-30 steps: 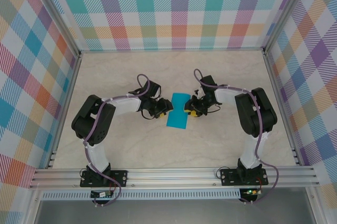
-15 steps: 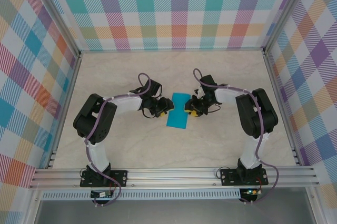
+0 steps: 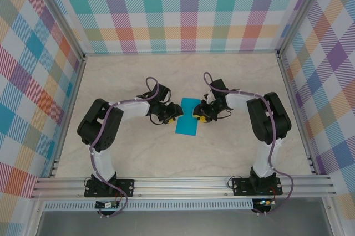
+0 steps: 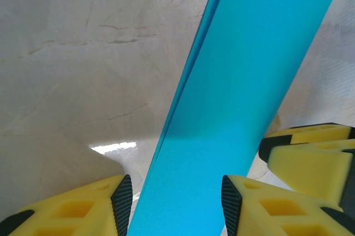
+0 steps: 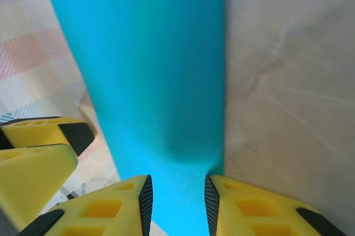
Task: Fold a paper plane with a square sheet of paper (pick it up from the middle)
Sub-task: Fold the triangle a second time at the center of the table.
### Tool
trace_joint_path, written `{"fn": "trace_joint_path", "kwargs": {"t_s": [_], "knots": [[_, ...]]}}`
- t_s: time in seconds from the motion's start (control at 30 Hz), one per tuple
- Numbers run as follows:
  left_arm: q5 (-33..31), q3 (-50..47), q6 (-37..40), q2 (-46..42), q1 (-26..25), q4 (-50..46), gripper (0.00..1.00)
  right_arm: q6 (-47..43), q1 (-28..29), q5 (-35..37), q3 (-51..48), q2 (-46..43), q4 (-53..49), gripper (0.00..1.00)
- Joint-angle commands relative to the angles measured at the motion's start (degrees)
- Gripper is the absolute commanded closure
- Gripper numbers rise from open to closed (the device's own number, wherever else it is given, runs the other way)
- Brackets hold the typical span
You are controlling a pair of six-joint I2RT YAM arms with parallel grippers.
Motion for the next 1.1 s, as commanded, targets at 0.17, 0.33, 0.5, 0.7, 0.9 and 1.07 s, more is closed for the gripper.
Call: {"fn": "trace_joint_path", "kwargs": {"t_s": [0.17,0.33,0.5,0.7,0.9,1.07], "knots": [[1.21,2.25,1.0,1.48,0.62,-1.45,0.51,-3.54,0.3,6.98,-0.75,2.33,-6.52,0.7],[1.37,3.04,1.4,2.25,0.62,-2.14,0.5,-3.76,0.2,7.57,-0.9,2.63,-6.91,0.7],[2.27,3.59,1.75,3.14,0.51,-2.01,0.49,-3.57,0.16,7.26,-0.71,3.21,-6.82,0.7],[3.51,3.76,1.64,4.18,0.27,-0.59,0.49,-3.54,0.17,7.23,-0.76,3.81,-6.76,0.71],[5.16,3.02,1.01,4.39,0.01,1.66,0.51,-3.42,0.18,6.98,-0.95,4.52,-6.27,0.71],[5.45,2.37,1.0,3.6,0.0,2.09,0.52,-3.0,0.16,6.89,-0.98,4.96,-6.14,0.76]]}}
